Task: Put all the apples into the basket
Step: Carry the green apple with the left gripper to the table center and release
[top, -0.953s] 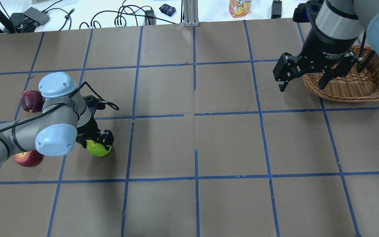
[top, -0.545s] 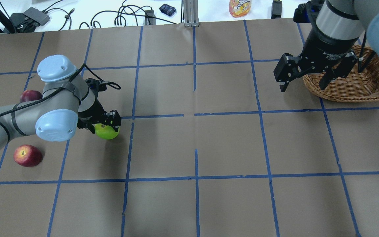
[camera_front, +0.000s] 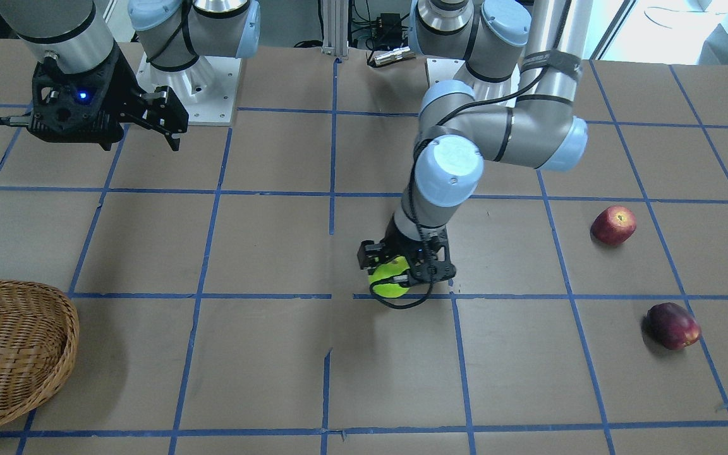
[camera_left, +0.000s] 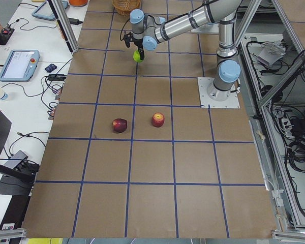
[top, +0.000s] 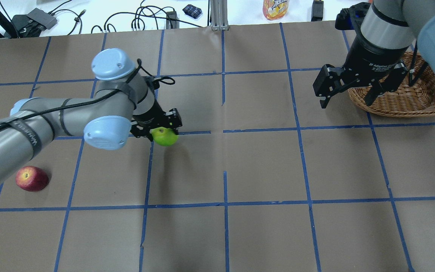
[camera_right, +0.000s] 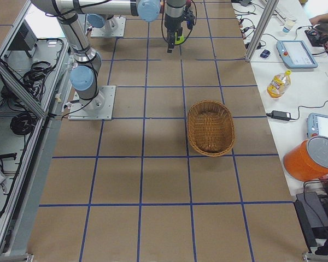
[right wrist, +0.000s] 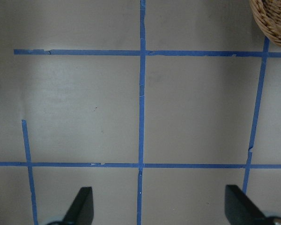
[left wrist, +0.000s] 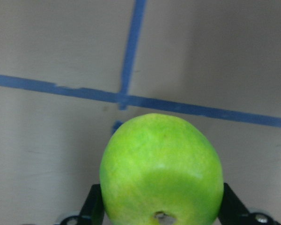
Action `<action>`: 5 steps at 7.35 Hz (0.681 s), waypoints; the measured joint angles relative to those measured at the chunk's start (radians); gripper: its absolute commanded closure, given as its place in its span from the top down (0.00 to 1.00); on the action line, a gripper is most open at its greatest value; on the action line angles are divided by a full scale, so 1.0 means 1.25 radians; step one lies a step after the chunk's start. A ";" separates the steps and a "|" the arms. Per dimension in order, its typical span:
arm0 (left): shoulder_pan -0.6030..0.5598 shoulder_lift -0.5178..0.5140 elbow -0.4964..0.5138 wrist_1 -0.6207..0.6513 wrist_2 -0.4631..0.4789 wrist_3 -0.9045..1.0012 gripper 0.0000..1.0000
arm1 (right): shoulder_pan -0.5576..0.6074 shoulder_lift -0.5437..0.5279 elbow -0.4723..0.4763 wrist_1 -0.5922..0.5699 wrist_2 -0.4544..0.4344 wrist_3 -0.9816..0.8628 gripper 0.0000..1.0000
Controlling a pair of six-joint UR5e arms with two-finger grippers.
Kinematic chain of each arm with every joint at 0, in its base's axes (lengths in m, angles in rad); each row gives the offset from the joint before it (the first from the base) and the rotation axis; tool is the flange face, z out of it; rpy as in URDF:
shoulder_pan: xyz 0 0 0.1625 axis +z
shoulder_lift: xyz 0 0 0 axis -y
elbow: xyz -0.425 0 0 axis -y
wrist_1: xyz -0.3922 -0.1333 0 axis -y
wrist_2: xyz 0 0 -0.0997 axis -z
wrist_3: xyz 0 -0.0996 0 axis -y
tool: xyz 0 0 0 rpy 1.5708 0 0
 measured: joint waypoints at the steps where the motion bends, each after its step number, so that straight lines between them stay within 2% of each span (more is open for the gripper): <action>1: -0.045 -0.050 0.052 0.004 -0.002 -0.048 0.98 | 0.000 0.002 0.001 -0.009 0.000 0.000 1.00; 3: -0.082 -0.098 0.098 0.000 0.004 -0.071 1.00 | 0.000 0.021 0.003 -0.014 0.006 -0.002 1.00; 5: -0.073 -0.079 0.110 -0.036 0.033 -0.049 1.00 | 0.000 0.056 0.003 -0.013 0.010 0.001 1.00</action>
